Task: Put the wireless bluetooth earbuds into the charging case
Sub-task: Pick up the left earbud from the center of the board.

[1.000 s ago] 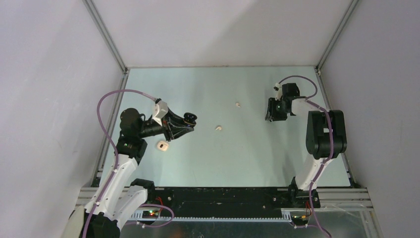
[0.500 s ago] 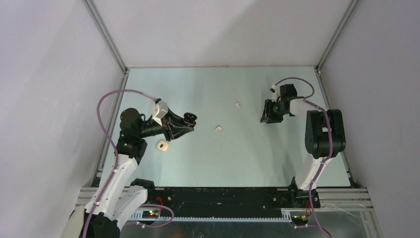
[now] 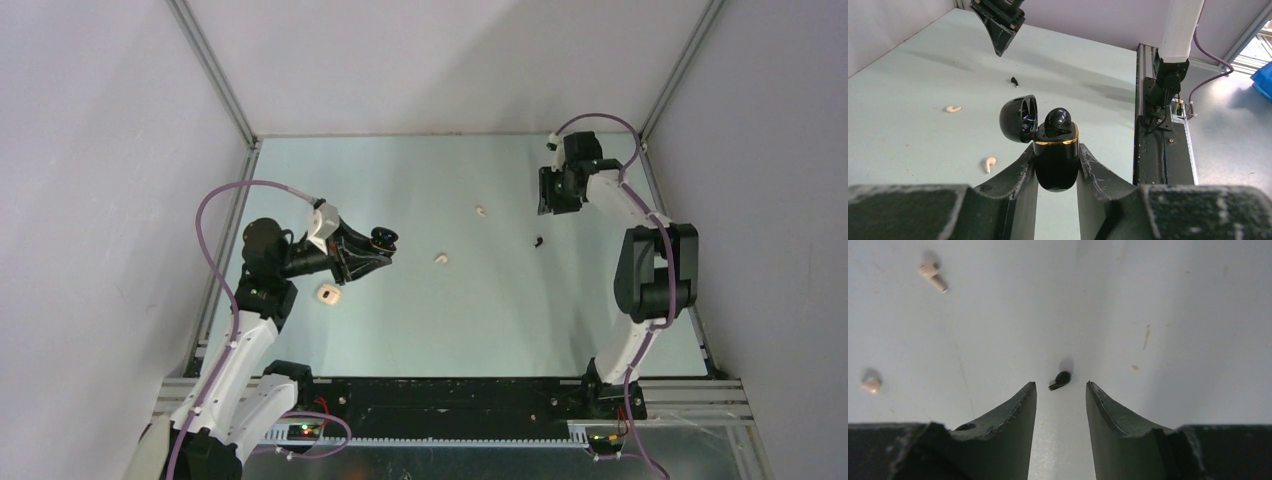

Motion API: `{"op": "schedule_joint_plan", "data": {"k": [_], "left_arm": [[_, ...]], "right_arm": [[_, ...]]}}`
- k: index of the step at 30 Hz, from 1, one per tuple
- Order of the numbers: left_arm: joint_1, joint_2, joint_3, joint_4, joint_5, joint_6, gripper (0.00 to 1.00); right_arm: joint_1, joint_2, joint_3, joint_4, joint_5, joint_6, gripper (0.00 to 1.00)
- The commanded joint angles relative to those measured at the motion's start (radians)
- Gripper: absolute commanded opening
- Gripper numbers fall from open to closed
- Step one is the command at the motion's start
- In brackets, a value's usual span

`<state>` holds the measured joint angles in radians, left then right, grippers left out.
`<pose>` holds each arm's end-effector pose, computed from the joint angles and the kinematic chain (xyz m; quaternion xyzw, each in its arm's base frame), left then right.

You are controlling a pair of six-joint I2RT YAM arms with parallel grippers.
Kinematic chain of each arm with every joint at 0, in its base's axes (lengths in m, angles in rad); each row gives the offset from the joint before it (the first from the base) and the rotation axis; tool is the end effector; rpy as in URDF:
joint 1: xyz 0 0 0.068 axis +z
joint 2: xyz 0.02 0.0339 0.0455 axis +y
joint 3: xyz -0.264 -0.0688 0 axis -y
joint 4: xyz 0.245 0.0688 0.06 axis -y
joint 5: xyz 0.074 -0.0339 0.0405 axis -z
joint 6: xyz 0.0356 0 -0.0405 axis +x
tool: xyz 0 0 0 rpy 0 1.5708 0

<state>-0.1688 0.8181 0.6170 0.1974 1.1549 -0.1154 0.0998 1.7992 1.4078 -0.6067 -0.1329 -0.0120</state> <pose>0.1719 -0.0623 0.3157 0.4010 0.5831 -0.4666 0.5306 0.3860 0.0434 0.2408 -0.0722 0.9546 0.0760 0.2788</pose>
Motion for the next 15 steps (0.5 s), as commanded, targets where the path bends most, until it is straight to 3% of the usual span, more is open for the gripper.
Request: {"op": "schedule_joint_plan", "data": {"k": [1, 9, 15], "left_arm": [[-0.006, -0.009, -0.005, 0.024, -0.004, -0.009, 0.00], [-0.007, -0.008, -0.008, 0.023, -0.004, 0.001, 0.00], [-0.007, -0.008, -0.011, 0.021, -0.002, 0.006, 0.00]], "right_arm": [[-0.020, 0.106, 0.125, -0.143, 0.070, -0.003, 0.45], [-0.019, 0.245, 0.249, -0.309, 0.020, 0.004, 0.42], [-0.023, 0.285, 0.268, -0.341, -0.055, 0.027, 0.40]]}}
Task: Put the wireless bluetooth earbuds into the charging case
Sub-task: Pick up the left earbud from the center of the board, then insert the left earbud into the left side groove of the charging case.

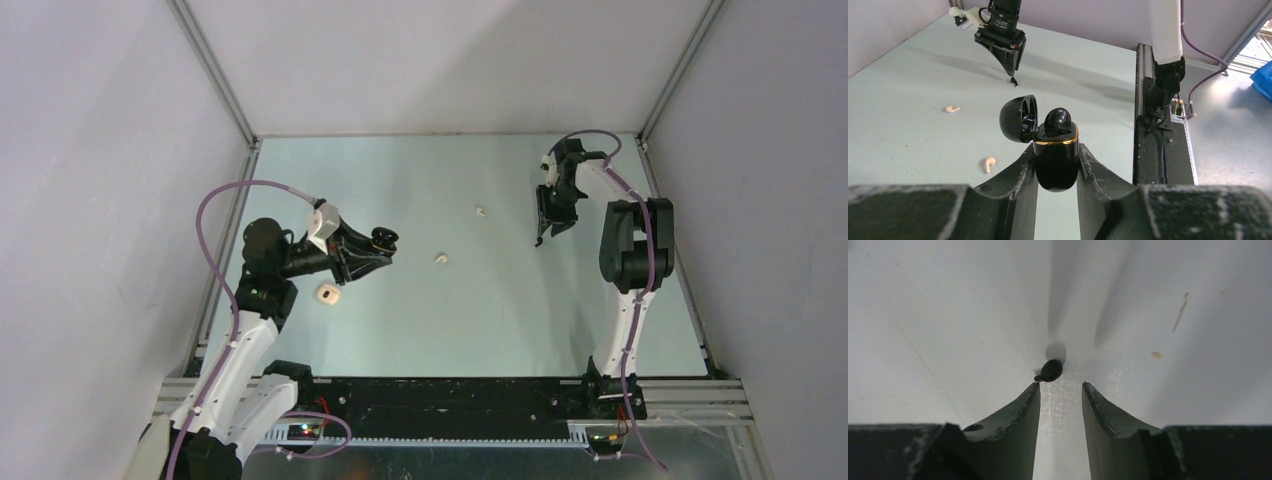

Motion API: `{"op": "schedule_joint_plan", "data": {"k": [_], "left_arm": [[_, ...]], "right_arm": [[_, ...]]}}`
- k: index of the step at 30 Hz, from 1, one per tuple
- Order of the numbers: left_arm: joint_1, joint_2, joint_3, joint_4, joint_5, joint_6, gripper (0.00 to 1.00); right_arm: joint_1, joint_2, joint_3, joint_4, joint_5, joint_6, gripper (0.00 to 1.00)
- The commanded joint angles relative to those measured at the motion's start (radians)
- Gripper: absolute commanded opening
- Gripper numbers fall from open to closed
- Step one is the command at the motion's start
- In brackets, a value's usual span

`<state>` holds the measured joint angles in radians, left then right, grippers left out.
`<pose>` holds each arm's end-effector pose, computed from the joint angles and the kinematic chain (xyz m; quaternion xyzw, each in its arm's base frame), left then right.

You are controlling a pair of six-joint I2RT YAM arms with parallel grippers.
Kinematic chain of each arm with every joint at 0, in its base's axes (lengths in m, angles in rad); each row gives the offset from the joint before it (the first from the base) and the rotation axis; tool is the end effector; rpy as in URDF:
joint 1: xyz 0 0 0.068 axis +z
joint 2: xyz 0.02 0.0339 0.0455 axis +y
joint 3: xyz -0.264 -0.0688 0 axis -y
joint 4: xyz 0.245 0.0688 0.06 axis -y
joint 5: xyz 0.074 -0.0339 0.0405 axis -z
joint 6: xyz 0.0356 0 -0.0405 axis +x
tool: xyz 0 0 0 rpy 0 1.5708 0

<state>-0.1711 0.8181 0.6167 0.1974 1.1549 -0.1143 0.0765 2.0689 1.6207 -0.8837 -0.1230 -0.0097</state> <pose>0.1718 -0.0627 0.3156 0.4019 0.5825 -0.4669 0.5303 0.4172 0.0364 0.1871 -0.0500 0.9898 0.0650 0.1168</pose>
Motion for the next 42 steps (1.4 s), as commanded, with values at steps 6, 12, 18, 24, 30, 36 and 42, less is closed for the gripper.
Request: {"op": "schedule_joint_plan", "data": {"k": [6, 12, 18, 24, 30, 36, 42], "left_arm": [[-0.005, -0.011, -0.011, 0.020, -0.003, 0.005, 0.00], [-0.005, -0.009, -0.011, 0.020, -0.003, 0.007, 0.00], [-0.005, -0.005, -0.011, 0.017, -0.006, 0.010, 0.00], [-0.006, -0.001, -0.011, 0.017, -0.006, 0.012, 0.00], [-0.006, 0.000, -0.008, 0.016, -0.007, 0.013, 0.00], [-0.007, 0.004, -0.008, 0.014, -0.007, 0.013, 0.00], [-0.007, 0.005, -0.006, 0.014, -0.007, 0.013, 0.00]], "right_arm": [[-0.002, 0.043, 0.061, -0.071, -0.085, 0.046, 0.40], [-0.008, 0.088, 0.081, -0.071, -0.090, 0.058, 0.40], [-0.014, 0.119, 0.107, -0.081, -0.094, 0.062, 0.37], [-0.032, 0.131, 0.124, -0.088, -0.128, 0.068, 0.36], [-0.055, 0.148, 0.116, -0.092, -0.173, 0.069, 0.33], [-0.063, 0.141, 0.110, -0.103, -0.198, 0.070, 0.30], [-0.066, 0.107, 0.090, -0.107, -0.207, 0.069, 0.32]]}}
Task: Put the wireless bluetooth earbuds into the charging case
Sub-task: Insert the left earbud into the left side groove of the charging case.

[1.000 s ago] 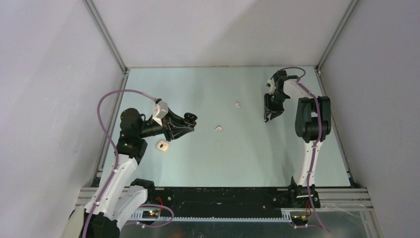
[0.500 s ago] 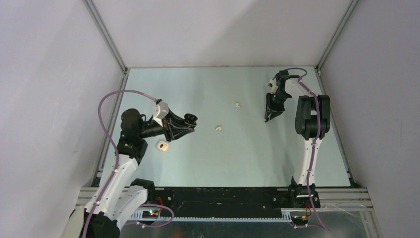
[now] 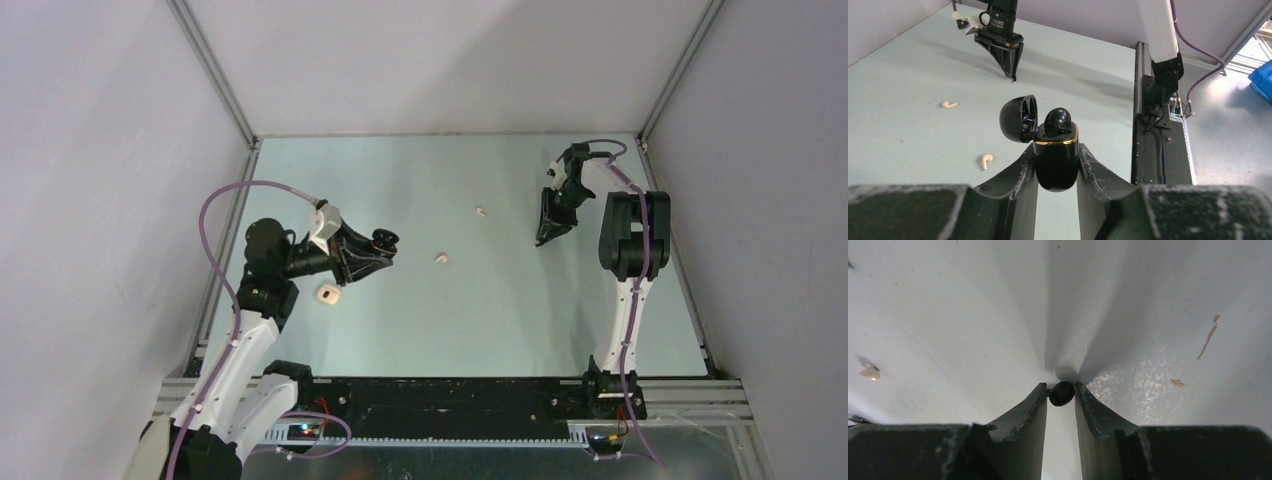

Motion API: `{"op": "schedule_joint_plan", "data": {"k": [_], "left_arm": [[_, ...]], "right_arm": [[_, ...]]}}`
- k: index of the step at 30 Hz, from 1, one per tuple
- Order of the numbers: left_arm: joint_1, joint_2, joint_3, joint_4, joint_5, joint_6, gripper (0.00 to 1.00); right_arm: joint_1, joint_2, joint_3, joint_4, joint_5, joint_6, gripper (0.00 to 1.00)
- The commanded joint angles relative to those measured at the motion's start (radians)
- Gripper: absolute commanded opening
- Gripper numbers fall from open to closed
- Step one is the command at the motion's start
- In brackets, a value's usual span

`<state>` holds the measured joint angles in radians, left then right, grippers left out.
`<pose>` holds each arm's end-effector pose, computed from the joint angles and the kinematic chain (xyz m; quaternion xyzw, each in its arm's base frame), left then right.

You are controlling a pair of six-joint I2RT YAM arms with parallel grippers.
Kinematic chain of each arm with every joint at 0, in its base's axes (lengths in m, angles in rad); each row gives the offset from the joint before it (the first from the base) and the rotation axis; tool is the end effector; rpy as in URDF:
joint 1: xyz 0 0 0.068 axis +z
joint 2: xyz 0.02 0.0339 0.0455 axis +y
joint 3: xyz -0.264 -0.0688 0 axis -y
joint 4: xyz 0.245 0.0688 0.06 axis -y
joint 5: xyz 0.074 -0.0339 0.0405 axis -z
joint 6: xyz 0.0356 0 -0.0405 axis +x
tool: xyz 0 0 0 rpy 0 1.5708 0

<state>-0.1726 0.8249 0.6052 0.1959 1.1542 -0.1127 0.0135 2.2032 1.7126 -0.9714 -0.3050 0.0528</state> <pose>0.1731 -0.0632 0.3105 0.3990 0.5879 -0.4696 0.5241 0.4320 0.0165 0.1566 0.0111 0.9869 0.1534 0.0487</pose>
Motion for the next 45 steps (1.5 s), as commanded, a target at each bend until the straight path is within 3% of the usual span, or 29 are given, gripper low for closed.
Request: {"op": "schedule_joint_plan", "data": {"k": [1, 9, 18, 27, 38, 45], "left_arm": [[-0.005, -0.002, 0.005, 0.016, -0.006, 0.011, 0.00], [-0.007, -0.005, 0.007, 0.014, -0.003, 0.011, 0.00], [-0.010, -0.002, 0.005, 0.008, -0.008, 0.020, 0.00], [-0.030, 0.017, 0.000, 0.005, -0.050, 0.033, 0.01], [-0.053, 0.059, -0.003, 0.021, -0.108, 0.009, 0.03], [-0.061, 0.071, -0.005, 0.042, -0.142, -0.039, 0.07]], "right_arm": [[-0.004, -0.029, -0.006, -0.020, -0.025, 0.006, 0.32], [-0.004, -0.026, -0.018, -0.019, -0.022, 0.004, 0.32], [-0.004, -0.061, 0.026, -0.030, -0.078, -0.018, 0.21], [0.036, -0.295, 0.017, 0.069, -0.215, -0.123, 0.19], [0.297, -0.770, -0.194, 0.430, -0.096, -0.186, 0.19], [0.528, -0.961, -0.237, 0.566, 0.033, -0.192, 0.19]]}}
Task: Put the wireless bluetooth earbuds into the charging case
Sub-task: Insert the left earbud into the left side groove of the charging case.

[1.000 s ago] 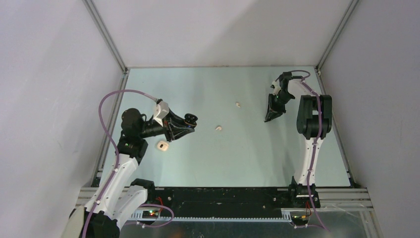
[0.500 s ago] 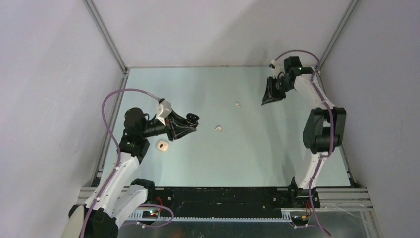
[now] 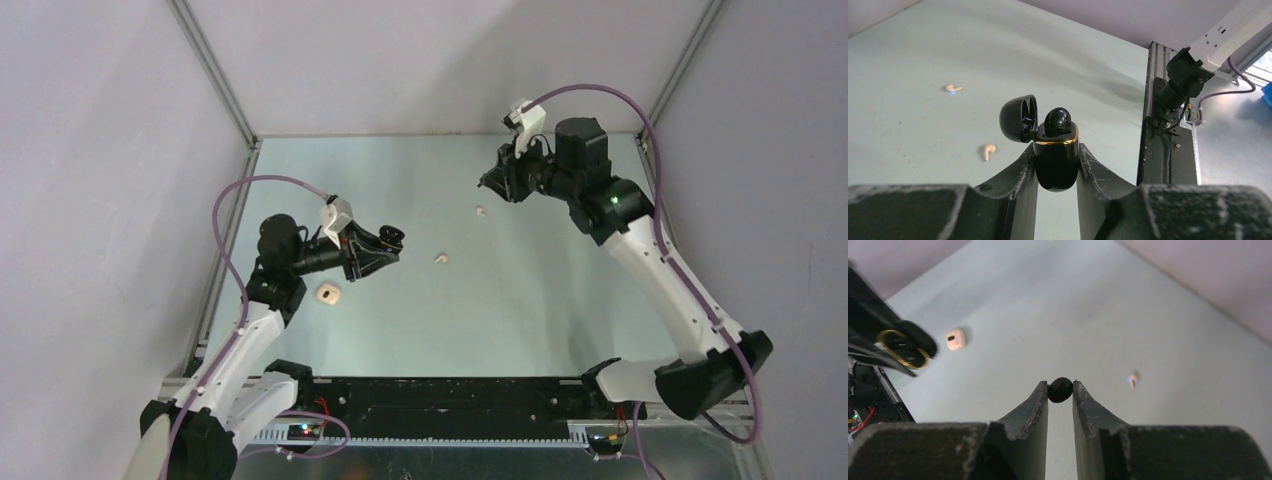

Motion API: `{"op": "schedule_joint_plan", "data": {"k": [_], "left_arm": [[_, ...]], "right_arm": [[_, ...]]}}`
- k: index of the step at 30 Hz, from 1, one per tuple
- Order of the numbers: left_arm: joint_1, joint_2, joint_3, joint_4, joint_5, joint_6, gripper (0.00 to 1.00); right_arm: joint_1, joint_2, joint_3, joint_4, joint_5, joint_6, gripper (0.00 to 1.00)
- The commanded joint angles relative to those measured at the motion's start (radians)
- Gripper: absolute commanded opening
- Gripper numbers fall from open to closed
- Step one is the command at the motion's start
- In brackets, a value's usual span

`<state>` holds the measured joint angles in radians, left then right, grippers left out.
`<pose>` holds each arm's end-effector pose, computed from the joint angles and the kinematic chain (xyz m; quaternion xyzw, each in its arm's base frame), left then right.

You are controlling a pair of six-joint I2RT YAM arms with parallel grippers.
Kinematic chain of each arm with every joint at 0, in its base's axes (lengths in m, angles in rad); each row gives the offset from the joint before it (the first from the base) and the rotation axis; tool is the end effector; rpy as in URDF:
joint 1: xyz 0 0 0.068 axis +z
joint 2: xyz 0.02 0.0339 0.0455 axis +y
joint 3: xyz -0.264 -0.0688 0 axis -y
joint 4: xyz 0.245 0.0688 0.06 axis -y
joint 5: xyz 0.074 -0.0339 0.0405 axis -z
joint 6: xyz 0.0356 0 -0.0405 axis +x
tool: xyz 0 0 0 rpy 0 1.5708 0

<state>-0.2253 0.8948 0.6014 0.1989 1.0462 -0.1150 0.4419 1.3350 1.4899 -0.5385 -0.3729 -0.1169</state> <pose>0.1862 -0.0743 0.2974 0.3710 0.6213 -0.4629 0.5119 0.2570 0.1360 0.4272 -0.3243 0.7544 0.2406 0.5176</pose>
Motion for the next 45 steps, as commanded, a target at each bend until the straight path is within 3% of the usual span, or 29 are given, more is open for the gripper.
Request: {"op": "schedule_joint_plan", "data": {"k": [1, 7, 18, 26, 45], "left_arm": [[-0.008, 0.004, -0.001, 0.041, -0.035, -0.042, 0.08], [-0.024, 0.026, 0.008, 0.049, -0.029, -0.093, 0.09], [-0.038, 0.067, 0.013, 0.058, 0.025, -0.144, 0.03], [-0.039, 0.056, 0.010, 0.059, 0.039, -0.150, 0.05], [-0.039, 0.048, 0.003, 0.059, 0.045, -0.147, 0.06]], "right_arm": [[0.123, -0.104, -0.020, 0.146, 0.115, -0.028, 0.19], [0.384, -0.142, -0.070, 0.230, 0.300, -0.079, 0.20], [0.593, -0.018, -0.056, 0.242, 0.487, -0.140, 0.20], [0.660, 0.074, -0.036, 0.245, 0.609, -0.123, 0.20], [0.713, 0.152, 0.025, 0.228, 0.694, -0.092, 0.20]]}}
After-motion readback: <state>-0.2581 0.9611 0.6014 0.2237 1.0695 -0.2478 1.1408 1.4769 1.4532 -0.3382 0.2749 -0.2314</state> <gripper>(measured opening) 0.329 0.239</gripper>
